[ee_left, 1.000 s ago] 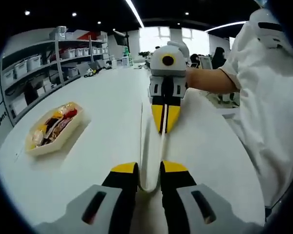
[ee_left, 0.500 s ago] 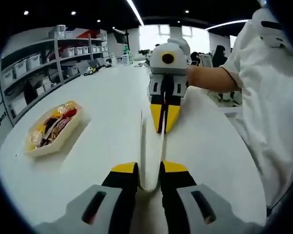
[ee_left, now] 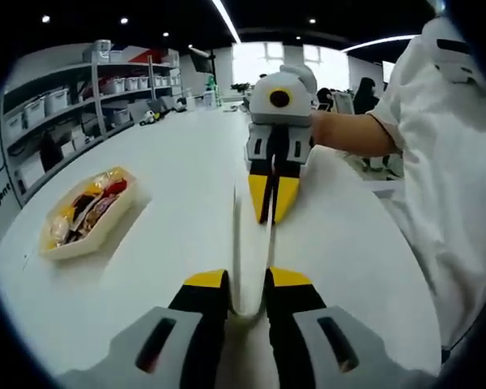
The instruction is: Place the target food into the container with the food tongs after gripping and lifting it, then release it inside without dropping or visibly crushing the food.
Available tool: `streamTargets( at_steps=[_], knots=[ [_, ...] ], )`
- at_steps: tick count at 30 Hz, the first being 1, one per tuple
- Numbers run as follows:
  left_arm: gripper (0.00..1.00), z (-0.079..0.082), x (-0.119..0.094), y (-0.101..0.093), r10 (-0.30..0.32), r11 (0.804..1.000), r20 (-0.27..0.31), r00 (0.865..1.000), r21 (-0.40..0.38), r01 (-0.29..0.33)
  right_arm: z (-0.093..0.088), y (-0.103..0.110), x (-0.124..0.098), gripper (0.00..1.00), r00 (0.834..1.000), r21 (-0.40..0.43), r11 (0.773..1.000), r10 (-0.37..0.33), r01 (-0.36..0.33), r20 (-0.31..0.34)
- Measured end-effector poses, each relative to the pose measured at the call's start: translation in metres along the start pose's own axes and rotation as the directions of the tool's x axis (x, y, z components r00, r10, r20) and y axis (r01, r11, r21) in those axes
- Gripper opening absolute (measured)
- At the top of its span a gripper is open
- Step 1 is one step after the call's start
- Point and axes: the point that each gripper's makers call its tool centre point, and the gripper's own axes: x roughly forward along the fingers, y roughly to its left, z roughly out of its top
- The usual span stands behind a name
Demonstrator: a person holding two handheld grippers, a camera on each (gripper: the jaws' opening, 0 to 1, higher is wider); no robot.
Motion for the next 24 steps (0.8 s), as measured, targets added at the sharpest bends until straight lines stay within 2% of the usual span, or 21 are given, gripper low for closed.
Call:
streamTargets(
  at_steps=[24],
  knots=[
    [0.18,0.0000,-0.0012,-0.0005,0.016,0.999,0.030,0.999,-0.029,-0.015,0.0002,0.0014,-0.0001,0.02,1.000,0.000,1.000,0.004,-0.004,0.005]
  ],
)
